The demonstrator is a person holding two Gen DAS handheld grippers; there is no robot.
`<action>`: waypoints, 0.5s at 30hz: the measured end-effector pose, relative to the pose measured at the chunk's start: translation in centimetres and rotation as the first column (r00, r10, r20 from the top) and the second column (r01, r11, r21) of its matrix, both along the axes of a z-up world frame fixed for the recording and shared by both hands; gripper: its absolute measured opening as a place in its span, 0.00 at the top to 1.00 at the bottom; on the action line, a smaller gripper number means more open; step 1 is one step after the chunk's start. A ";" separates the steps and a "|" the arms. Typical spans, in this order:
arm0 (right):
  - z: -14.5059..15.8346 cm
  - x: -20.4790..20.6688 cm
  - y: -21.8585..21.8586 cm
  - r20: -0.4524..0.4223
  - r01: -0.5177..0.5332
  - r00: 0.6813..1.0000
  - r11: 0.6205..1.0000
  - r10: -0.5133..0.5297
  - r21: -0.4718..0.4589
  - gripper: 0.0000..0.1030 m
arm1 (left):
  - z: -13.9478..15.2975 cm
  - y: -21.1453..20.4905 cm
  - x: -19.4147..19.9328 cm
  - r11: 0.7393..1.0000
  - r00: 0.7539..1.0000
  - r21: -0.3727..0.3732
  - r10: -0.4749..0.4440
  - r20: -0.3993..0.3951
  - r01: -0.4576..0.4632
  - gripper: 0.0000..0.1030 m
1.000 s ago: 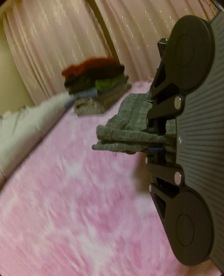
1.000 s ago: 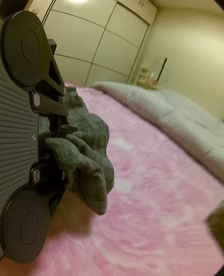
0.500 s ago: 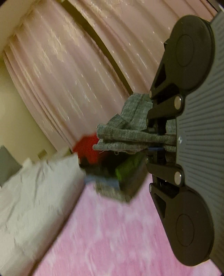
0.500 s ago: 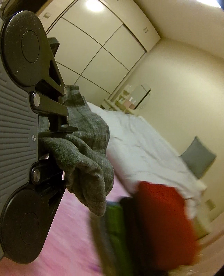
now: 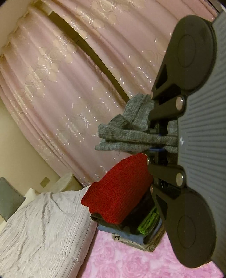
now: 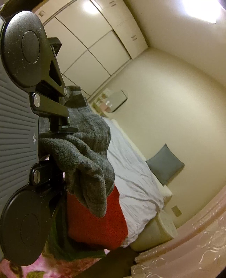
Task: Fold clothes
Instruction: 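Carry the held shorts with both grippers over to the clothes stack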
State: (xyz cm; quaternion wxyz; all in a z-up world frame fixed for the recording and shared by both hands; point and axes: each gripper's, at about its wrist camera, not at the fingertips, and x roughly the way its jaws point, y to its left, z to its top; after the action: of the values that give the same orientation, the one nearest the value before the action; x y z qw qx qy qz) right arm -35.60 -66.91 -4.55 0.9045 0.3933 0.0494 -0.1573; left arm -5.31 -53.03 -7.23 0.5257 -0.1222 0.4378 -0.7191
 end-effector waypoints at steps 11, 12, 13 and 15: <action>0.0 3.9 -10.5 -0.143 0.091 0.986 0.995 -0.085 0.041 0.90 | -0.9 -14.7 4.5 0.991 0.996 0.109 -0.084 0.022 0.081 0.92; -0.2 4.7 -11.9 -0.166 0.103 0.982 0.993 -0.093 0.050 0.90 | -1.1 -16.3 4.9 0.989 0.996 0.124 -0.087 0.022 0.084 0.92; -0.4 5.4 -13.2 -0.184 0.111 0.978 0.992 -0.097 0.065 0.90 | -1.3 -17.8 5.3 0.986 0.996 0.143 -0.086 0.022 0.082 0.92; -0.8 6.6 -16.0 -0.217 0.128 0.971 0.986 -0.103 0.103 0.90 | -1.8 -20.0 5.8 0.983 0.995 0.157 -0.100 0.020 0.096 0.92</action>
State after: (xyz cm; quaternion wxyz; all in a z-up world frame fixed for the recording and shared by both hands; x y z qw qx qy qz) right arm -29.03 -82.90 -5.31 0.8590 0.4286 0.1311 -0.2475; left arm 0.45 -73.08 -9.06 0.5037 -0.0490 0.4905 -0.7094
